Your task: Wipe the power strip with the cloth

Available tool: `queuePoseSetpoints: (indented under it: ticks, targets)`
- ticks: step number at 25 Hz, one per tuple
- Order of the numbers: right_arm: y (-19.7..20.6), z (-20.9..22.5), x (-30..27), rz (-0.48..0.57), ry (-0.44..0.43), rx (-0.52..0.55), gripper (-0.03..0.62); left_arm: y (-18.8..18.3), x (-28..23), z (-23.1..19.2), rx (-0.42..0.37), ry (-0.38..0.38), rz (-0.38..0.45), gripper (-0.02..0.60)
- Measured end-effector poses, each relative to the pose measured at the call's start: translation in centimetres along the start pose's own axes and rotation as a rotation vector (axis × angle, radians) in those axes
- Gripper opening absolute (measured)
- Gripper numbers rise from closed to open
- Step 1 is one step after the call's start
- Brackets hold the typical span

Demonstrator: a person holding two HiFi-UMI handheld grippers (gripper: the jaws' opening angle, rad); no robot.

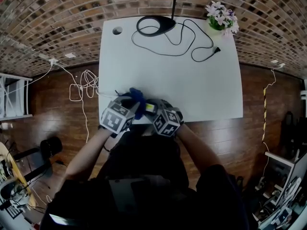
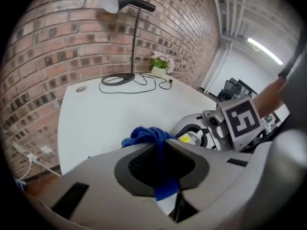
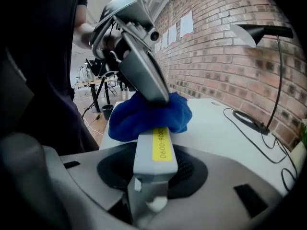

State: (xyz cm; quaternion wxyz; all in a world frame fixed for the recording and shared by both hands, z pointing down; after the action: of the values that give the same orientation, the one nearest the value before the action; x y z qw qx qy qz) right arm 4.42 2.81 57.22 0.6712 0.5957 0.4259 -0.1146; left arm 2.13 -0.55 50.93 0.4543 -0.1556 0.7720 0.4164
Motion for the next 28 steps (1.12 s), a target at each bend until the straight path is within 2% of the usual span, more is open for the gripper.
queuePoseSetpoints:
  ticks: [2, 5, 8, 10, 12, 18, 24, 28]
  targets:
    - [0.0, 0.0, 0.1, 0.0, -0.001, -0.001, 0.155, 0.0, -0.1, 0.2, -0.033, -0.005, 0.005, 0.063]
    - [0.1, 0.1, 0.1, 0.001, -0.001, -0.005, 0.155, -0.1, -0.4, 0.2, -0.034, -0.007, 0.023, 0.063]
    - [0.1, 0.1, 0.2, 0.005, 0.006, 0.002, 0.155, -0.3, -0.8, 1.6, -0.138, -0.035, 0.052, 0.063]
    - [0.2, 0.0, 0.3, 0.005, 0.008, 0.006, 0.155, -0.5, -1.6, 3.8, -0.176, 0.004, 0.058, 0.063]
    - [0.1, 0.0, 0.2, 0.007, 0.005, 0.008, 0.155, -0.7, -2.3, 5.7, -0.169, 0.055, 0.065, 0.063]
    - [0.2, 0.1, 0.2, 0.001, 0.0, 0.004, 0.153, -0.4, -2.6, 6.2, -0.226, 0.07, 0.082, 0.064]
    - [-0.1, 0.0, 0.1, -0.006, -0.006, 0.001, 0.153, 0.3, -1.3, 4.1, -0.182, 0.025, 0.129, 0.064]
    - [0.0, 0.1, 0.2, -0.002, 0.012, 0.008, 0.152, 1.1, -0.1, 1.8, -0.071, 0.02, 0.174, 0.063]
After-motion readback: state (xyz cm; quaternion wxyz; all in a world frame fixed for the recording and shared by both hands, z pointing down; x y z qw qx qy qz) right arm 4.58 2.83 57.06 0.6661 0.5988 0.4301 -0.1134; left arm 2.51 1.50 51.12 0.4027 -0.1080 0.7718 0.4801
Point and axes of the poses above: the fingertips, and each gripper's own axes: x backward along the fingers, z to its right, y out of its underside, the point moved 2 cm from there along x, backward along the fingers, and after that the axes turned 5 degrees about -z, right-handed, at the moved point
